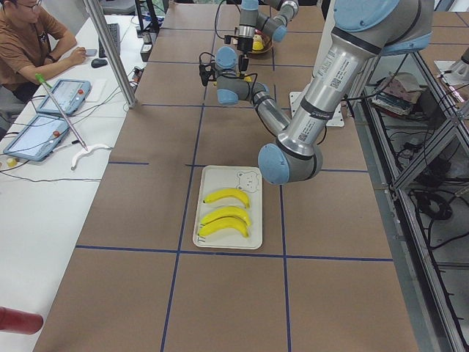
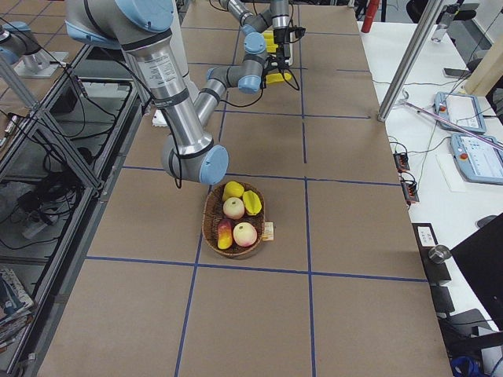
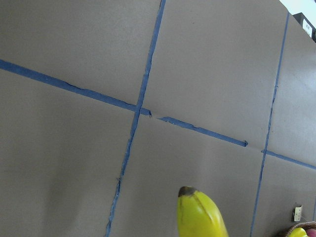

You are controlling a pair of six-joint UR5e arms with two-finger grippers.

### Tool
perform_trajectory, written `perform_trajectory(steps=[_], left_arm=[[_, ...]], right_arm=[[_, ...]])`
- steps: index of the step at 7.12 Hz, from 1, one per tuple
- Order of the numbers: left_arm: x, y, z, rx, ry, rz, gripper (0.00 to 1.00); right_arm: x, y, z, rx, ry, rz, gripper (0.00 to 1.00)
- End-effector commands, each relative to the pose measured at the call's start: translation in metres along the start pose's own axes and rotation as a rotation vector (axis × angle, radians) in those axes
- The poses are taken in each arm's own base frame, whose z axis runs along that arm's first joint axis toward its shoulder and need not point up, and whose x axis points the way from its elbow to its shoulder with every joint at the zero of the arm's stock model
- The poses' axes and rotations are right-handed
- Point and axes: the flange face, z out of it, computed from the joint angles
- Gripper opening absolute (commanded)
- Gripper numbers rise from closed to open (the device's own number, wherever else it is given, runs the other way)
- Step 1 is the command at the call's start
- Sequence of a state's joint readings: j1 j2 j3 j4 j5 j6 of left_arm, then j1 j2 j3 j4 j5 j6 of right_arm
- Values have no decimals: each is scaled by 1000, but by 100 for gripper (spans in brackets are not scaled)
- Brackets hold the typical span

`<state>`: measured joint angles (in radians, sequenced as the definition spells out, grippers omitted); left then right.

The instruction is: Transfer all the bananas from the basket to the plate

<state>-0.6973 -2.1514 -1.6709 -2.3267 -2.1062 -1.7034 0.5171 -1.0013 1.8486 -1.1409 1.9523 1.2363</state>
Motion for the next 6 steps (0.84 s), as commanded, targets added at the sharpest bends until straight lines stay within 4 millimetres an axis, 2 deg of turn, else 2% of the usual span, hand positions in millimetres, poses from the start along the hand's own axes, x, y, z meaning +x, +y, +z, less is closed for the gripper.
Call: perform_trajectory(steps=[1,4,5,6], left_arm=[[14,14,7,-23,22,-19,99],[20,24,18,-40,24,-17,96],[17,22,21,-39,16,-22,91],[15,20,24,-38,10,-27,80]], right_arm=[[-4,0,-1,6,-9,-5,3],[-6,0,-3,8,-16,-7,3],[-6,1,-2,7,-16,-8,3],[-6,1,-2,7,-17,-8,3]])
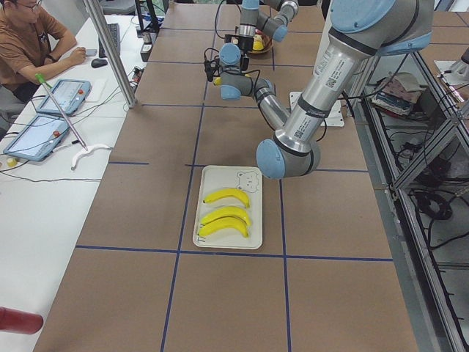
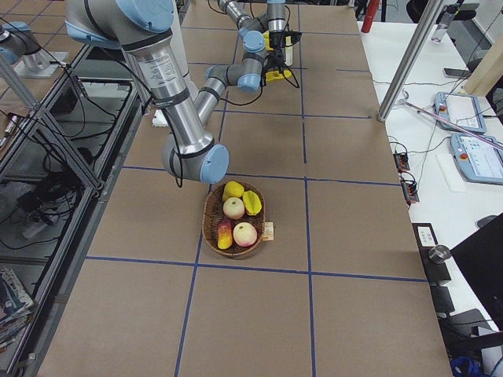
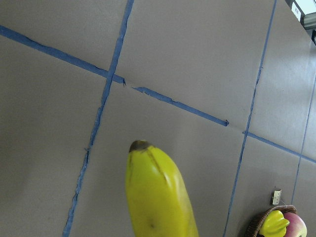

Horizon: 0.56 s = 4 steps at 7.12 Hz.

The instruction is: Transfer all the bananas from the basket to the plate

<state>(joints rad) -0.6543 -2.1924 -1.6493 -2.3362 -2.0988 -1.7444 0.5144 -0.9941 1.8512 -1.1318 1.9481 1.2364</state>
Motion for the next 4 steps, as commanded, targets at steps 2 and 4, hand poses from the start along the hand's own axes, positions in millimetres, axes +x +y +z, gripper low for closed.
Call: perform_trajectory(steps=[2,4], left_arm=[[-1,-1,3,-1,-6,-11,17],[-2,-1,3,-2,-8,-27,0]], right_arm=[[-1,0,0,1,-4,-2,4],[-4,1,0,-2,-6,48,99]])
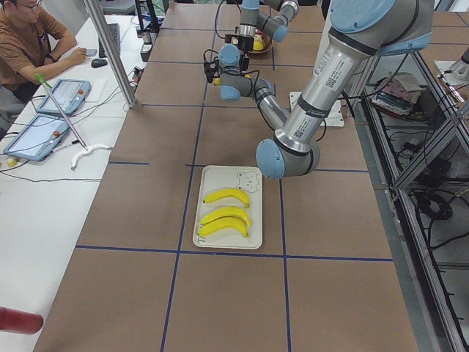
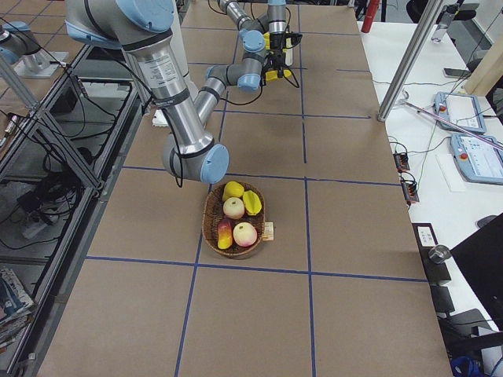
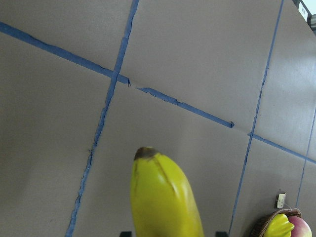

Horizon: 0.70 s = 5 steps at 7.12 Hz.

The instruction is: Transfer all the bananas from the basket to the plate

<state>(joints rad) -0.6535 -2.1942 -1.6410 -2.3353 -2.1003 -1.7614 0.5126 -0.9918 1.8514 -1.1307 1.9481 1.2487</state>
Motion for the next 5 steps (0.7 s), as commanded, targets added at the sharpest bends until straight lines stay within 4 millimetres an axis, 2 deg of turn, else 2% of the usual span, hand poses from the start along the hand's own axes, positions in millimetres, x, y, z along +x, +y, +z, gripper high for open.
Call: perform_trajectory(steps=[1,5], left_arm=[[-1,0,0,-2,-3,-8,0],[-4,-4,0,3,-13,-16,0]], right_arm=[[-7,0,-2,2,-12,85,100],[-12,1,-13,10,-31,82,100]])
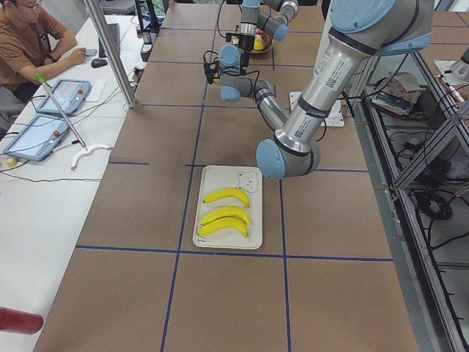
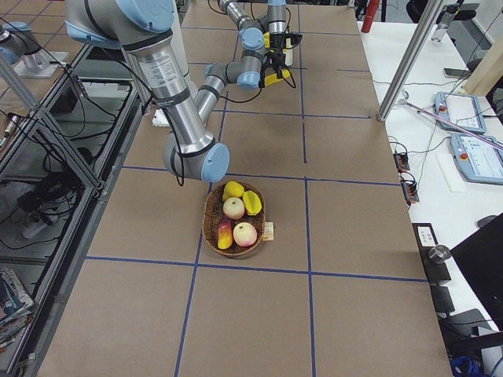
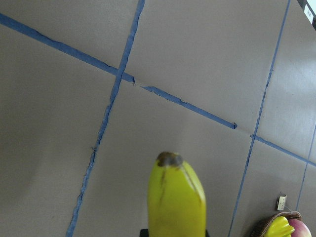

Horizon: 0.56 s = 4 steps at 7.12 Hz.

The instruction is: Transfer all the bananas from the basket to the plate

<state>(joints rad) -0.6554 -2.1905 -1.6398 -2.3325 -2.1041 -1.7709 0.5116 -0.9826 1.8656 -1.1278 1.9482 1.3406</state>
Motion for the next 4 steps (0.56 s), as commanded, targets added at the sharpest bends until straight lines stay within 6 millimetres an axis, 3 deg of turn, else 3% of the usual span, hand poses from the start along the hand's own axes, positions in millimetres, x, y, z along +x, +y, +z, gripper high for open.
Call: perform_trajectory(steps=[1,3,4], left_arm=[[-4,-12,-7,10,-15,-6,0],[-17,-60,-39,-35,-170,-88,0],[-52,-83,-56,-38,-230,-101,0]], right_arm=[[-2,1,-15,9,-14,-1,100],[14,-11,-34,42,0,10,100],[27,-12,-45,54,8,15,100]])
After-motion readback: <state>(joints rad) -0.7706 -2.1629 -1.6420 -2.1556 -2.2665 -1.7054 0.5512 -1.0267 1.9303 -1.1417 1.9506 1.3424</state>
